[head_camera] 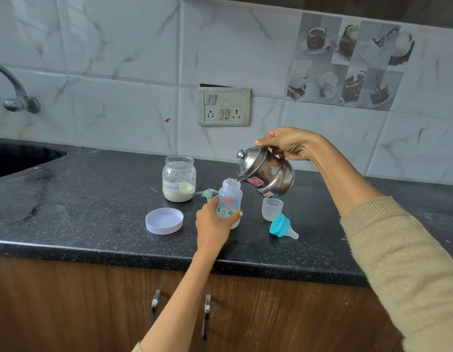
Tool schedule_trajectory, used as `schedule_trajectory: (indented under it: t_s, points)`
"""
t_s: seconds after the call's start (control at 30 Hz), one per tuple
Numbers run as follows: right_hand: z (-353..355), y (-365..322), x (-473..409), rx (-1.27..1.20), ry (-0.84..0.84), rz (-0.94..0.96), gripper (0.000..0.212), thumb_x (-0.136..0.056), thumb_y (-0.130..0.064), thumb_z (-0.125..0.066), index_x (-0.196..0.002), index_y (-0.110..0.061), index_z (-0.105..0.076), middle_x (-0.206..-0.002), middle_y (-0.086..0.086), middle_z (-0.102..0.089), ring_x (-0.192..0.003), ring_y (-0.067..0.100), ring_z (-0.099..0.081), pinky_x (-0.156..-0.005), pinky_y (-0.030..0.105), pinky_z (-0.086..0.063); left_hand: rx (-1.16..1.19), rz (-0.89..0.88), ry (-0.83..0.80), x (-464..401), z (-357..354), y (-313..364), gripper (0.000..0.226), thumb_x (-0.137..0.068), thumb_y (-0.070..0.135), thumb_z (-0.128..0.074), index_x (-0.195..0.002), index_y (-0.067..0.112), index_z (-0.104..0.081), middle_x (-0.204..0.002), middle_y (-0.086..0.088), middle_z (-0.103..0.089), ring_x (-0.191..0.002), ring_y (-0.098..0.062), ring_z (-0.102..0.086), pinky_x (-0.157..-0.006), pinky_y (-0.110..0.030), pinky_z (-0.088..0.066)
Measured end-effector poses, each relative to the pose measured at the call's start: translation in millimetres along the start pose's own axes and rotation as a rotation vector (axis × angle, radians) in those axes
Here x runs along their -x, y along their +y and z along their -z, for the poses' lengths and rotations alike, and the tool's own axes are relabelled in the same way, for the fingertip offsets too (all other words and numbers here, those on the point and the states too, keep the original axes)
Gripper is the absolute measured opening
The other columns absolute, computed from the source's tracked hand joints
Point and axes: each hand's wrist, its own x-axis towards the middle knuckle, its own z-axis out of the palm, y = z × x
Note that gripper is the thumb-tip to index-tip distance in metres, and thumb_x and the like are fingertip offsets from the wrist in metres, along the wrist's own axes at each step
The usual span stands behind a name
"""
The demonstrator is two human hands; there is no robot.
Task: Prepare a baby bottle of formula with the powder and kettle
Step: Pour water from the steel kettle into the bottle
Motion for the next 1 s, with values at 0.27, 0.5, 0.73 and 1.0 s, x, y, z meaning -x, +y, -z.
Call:
schedule_trajectory:
  t_s: [0.27, 0.5, 0.73, 1.0]
  points:
    - [-1.2, -5.9, 3.2, 0.054, 0.003, 0.001, 0.035, -0.091, -0.021, -0.06, -0.063, -0.017, -0.04, -0.066, 0.002, -0.043, -0.061, 0.012, -0.037, -0.059, 0.024, -0.032, -0.01, 0.0, 0.001, 0.4, -0.2, 0.7, 0.042, -0.073, 0.031, -0.078, -0.108, 0.014, -0.063, -0.105, -0.002, -0.07, -0.102, -0.02, -0.062, -0.089, -0.041, -0.051]
    - [-3.7, -9.5, 2.4, 0.102, 0.003, 0.013, 0.037, -0.091, -0.022, -0.06, -0.061, -0.017, -0.039, -0.064, 0.002, -0.039, -0.058, 0.012, -0.033, -0.055, 0.025, -0.028, -0.022, 0.0, -0.001, 0.3, 0.0, 1.1, 0.046, -0.073, 0.033, -0.078, -0.112, 0.015, -0.062, -0.109, -0.001, -0.069, -0.105, -0.02, -0.061, -0.091, -0.043, -0.05]
    - [-3.5, -11.9, 5.6, 0.122, 0.001, 0.009, 0.036, -0.092, -0.021, -0.059, -0.062, -0.016, -0.04, -0.063, 0.002, -0.04, -0.057, 0.011, -0.033, -0.054, 0.023, -0.028, -0.009, 0.003, -0.004, -0.3, 0.0, 0.6, 0.046, -0.074, 0.032, -0.078, -0.113, 0.016, -0.061, -0.11, -0.002, -0.068, -0.107, -0.02, -0.06, -0.092, -0.042, -0.05]
    - [-3.1, -9.9, 3.9, 0.108, 0.001, 0.008, 0.036, -0.092, -0.022, -0.059, -0.063, -0.017, -0.04, -0.064, 0.002, -0.04, -0.058, 0.012, -0.034, -0.055, 0.024, -0.029, -0.02, 0.007, -0.004, -0.9, -0.3, 0.1, 0.047, -0.073, 0.034, -0.078, -0.113, 0.016, -0.062, -0.109, -0.001, -0.069, -0.105, -0.019, -0.061, -0.09, -0.041, -0.051]
